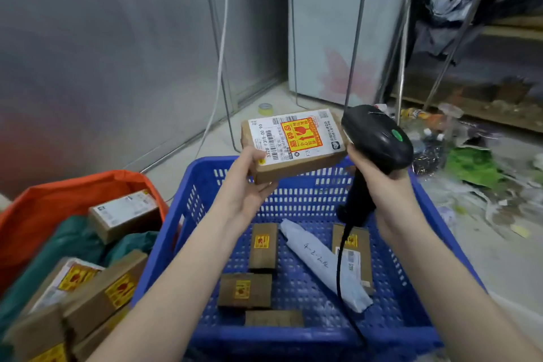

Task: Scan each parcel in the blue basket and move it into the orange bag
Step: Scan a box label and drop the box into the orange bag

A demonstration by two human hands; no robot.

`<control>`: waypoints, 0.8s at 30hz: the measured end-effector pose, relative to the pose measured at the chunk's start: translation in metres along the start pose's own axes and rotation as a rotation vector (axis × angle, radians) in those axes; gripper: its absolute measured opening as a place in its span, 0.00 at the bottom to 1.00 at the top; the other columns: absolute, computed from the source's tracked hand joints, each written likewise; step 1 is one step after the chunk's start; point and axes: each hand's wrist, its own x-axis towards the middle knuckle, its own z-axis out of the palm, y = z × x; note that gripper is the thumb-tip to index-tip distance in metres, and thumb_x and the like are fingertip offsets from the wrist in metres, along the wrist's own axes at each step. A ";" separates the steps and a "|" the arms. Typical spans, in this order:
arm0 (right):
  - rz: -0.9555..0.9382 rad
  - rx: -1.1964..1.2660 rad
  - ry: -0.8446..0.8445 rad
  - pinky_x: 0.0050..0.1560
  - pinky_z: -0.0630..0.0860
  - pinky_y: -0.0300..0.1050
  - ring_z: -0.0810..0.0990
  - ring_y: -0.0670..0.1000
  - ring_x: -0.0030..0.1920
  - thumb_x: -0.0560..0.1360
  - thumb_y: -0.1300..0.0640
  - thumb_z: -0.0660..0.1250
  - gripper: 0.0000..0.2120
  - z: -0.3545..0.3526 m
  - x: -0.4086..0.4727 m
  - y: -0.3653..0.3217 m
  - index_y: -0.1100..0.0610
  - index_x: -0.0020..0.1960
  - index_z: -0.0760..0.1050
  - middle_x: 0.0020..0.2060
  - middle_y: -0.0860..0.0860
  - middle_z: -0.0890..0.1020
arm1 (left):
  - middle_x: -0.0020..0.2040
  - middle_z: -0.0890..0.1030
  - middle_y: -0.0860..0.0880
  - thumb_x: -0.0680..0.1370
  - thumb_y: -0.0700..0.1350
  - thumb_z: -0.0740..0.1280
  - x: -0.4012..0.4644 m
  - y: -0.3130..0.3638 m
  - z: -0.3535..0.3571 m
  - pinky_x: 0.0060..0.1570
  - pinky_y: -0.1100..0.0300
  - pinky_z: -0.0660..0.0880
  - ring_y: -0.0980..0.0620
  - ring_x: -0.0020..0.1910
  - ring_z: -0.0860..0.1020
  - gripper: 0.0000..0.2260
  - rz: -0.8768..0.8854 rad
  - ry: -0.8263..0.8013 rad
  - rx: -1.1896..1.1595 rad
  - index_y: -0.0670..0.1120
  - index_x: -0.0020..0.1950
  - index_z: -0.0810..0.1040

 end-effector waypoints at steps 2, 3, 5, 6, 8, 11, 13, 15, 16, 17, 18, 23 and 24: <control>0.002 -0.012 -0.036 0.48 0.70 0.38 0.77 0.39 0.50 0.71 0.51 0.73 0.10 0.004 -0.004 0.004 0.42 0.48 0.76 0.47 0.42 0.81 | 0.54 0.84 0.49 0.78 0.42 0.61 -0.001 0.000 -0.005 0.59 0.54 0.73 0.49 0.52 0.79 0.10 0.000 -0.020 -0.004 0.49 0.57 0.77; -0.001 -0.015 -0.042 0.48 0.70 0.37 0.77 0.39 0.50 0.70 0.51 0.73 0.11 0.005 -0.004 0.006 0.41 0.49 0.75 0.48 0.41 0.81 | 0.52 0.84 0.51 0.78 0.43 0.61 0.000 -0.002 -0.007 0.58 0.55 0.73 0.50 0.52 0.79 0.10 0.008 -0.022 0.029 0.49 0.57 0.77; -0.015 -0.015 -0.033 0.49 0.71 0.39 0.77 0.40 0.51 0.70 0.51 0.73 0.12 0.003 -0.002 0.009 0.41 0.50 0.75 0.49 0.42 0.81 | 0.47 0.85 0.53 0.78 0.43 0.62 0.002 -0.006 -0.009 0.55 0.56 0.73 0.52 0.50 0.79 0.12 0.023 -0.004 0.118 0.48 0.60 0.76; -0.023 -0.011 -0.024 0.51 0.71 0.41 0.77 0.41 0.51 0.70 0.51 0.73 0.12 0.002 -0.001 0.009 0.41 0.51 0.75 0.49 0.42 0.81 | 0.48 0.84 0.53 0.77 0.44 0.63 0.004 -0.007 -0.010 0.53 0.56 0.74 0.53 0.49 0.79 0.15 0.022 0.005 0.162 0.47 0.63 0.74; -0.032 -0.016 -0.011 0.56 0.72 0.46 0.78 0.42 0.51 0.71 0.52 0.73 0.11 -0.001 0.003 0.008 0.41 0.50 0.75 0.48 0.43 0.81 | 0.53 0.83 0.51 0.74 0.48 0.68 0.009 -0.010 -0.013 0.54 0.56 0.73 0.53 0.51 0.79 0.23 0.017 -0.006 0.242 0.47 0.68 0.71; -0.022 -0.046 -0.007 0.63 0.73 0.58 0.79 0.50 0.55 0.71 0.52 0.73 0.11 -0.005 0.008 0.007 0.41 0.49 0.76 0.48 0.45 0.82 | 0.58 0.82 0.52 0.66 0.60 0.70 0.016 -0.013 -0.016 0.62 0.51 0.72 0.52 0.57 0.79 0.33 -0.023 -0.011 0.367 0.51 0.69 0.70; -0.018 -0.057 -0.008 0.63 0.73 0.62 0.80 0.52 0.55 0.71 0.52 0.74 0.11 -0.007 0.011 0.006 0.41 0.49 0.77 0.48 0.46 0.83 | 0.58 0.82 0.52 0.66 0.59 0.71 0.020 -0.015 -0.017 0.61 0.52 0.73 0.52 0.58 0.79 0.33 -0.041 -0.007 0.402 0.51 0.69 0.70; -0.024 -0.064 -0.015 0.63 0.73 0.62 0.80 0.52 0.55 0.70 0.52 0.74 0.11 -0.008 0.012 0.007 0.41 0.49 0.78 0.47 0.45 0.84 | 0.56 0.83 0.51 0.71 0.51 0.72 0.024 -0.018 -0.020 0.59 0.52 0.73 0.52 0.57 0.79 0.28 -0.035 -0.005 0.407 0.49 0.69 0.69; -0.027 -0.059 -0.016 0.63 0.73 0.62 0.81 0.51 0.54 0.70 0.52 0.74 0.11 -0.008 0.012 0.007 0.41 0.49 0.78 0.45 0.43 0.84 | 0.55 0.83 0.50 0.72 0.46 0.72 0.025 -0.019 -0.020 0.60 0.51 0.73 0.51 0.56 0.79 0.27 -0.027 -0.005 0.413 0.49 0.70 0.67; -0.030 -0.054 -0.020 0.63 0.73 0.60 0.81 0.49 0.53 0.70 0.53 0.74 0.10 -0.008 0.012 0.007 0.41 0.48 0.78 0.43 0.41 0.84 | 0.55 0.83 0.49 0.72 0.43 0.72 0.026 -0.019 -0.021 0.61 0.50 0.72 0.50 0.56 0.79 0.29 -0.021 -0.015 0.424 0.51 0.71 0.65; -0.032 -0.050 -0.024 0.63 0.73 0.60 0.81 0.48 0.52 0.70 0.53 0.74 0.10 -0.008 0.012 0.007 0.41 0.47 0.78 0.41 0.40 0.84 | 0.55 0.82 0.49 0.72 0.41 0.73 0.025 -0.019 -0.020 0.63 0.49 0.72 0.49 0.57 0.79 0.32 -0.017 -0.034 0.441 0.53 0.72 0.64; -0.056 -0.051 -0.045 0.64 0.73 0.59 0.80 0.46 0.53 0.70 0.54 0.74 0.10 -0.007 0.010 0.006 0.40 0.46 0.78 0.39 0.37 0.84 | 0.56 0.83 0.53 0.62 0.50 0.77 0.022 -0.020 -0.017 0.64 0.47 0.71 0.51 0.57 0.80 0.34 0.000 -0.169 0.588 0.60 0.65 0.68; -0.062 -0.050 -0.048 0.64 0.73 0.57 0.80 0.44 0.52 0.71 0.55 0.73 0.10 -0.007 0.010 0.006 0.41 0.46 0.78 0.38 0.36 0.84 | 0.56 0.83 0.53 0.61 0.51 0.77 0.021 -0.020 -0.017 0.64 0.47 0.72 0.52 0.57 0.80 0.33 0.002 -0.181 0.593 0.59 0.64 0.70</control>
